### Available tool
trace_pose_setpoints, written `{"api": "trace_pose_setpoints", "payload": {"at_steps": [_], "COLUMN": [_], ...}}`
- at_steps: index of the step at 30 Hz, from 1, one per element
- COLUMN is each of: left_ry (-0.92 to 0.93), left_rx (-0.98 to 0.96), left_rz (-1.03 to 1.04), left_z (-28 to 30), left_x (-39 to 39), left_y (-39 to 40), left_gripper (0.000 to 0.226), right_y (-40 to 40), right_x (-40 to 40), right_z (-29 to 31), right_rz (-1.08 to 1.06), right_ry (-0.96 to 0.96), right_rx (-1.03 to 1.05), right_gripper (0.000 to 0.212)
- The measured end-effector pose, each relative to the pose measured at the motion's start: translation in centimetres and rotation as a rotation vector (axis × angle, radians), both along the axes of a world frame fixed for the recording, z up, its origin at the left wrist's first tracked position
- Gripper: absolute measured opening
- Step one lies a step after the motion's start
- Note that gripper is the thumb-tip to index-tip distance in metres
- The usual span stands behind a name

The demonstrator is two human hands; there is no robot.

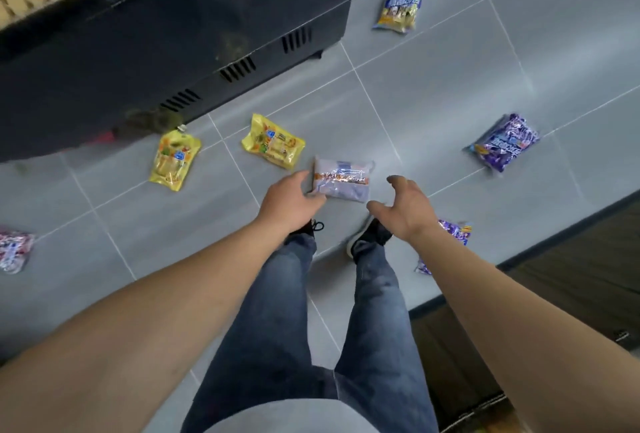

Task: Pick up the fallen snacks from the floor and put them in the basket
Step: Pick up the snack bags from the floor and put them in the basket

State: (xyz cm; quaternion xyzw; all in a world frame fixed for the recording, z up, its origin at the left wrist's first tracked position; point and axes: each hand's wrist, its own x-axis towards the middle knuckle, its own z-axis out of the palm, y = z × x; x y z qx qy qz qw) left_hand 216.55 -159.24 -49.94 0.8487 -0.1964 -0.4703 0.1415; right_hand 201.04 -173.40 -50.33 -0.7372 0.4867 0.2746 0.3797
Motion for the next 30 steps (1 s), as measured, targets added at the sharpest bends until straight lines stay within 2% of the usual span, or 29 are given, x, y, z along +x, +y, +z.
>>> {"api": "trace_pose_setpoints", "payload": {"at_steps": [4,8,12,18,24,28,30], "left_ry": [0.048,0.07,0.109,0.1,0.062,0.17,0.217], "left_rx": [0.099,0.16,0.19,0.18,0.251,0.205,0.171], "left_rz": [0.039,0.12,0.144,0.103,0.307,0.463,0.53], "left_z": [-6.7,-14.6,-24.8,-41.0,-53.5,-58.8,-60.7], "left_x": [0.4,0.1,-0.7,-1.4,-1.3,-1.1,-1.1], "left_y": [-1.9,-3.7,-5.4,-7.6,-6.4,-4.6,-3.8], "left_gripper": [0.069,0.063,0.051,0.049,0.057,0.072,0.069], "right_y": [-2.4,-4.3,-5.4,-6.0,-6.6,-6.9,-7.1], "right_x": [0.4,0.1,-0.2,-0.6,-1.3,-1.9,-2.4], "right_z": [-6.4,-14.5,-25.1,-41.2,-53.6,-58.2,-59.5], "right_rz": [-0.008,-0.018,-0.026,-0.017,-0.393,-0.608,-0.642], "right_ry": [0.026,0.092,0.115,0.107,0.129,0.127,0.073], "right_rx": [0.065,0.103,0.15,0.136,0.124,0.218,0.229], "right_gripper": [0.068,0.067,0.068,0.068,0.076,0.075,0.082]}}
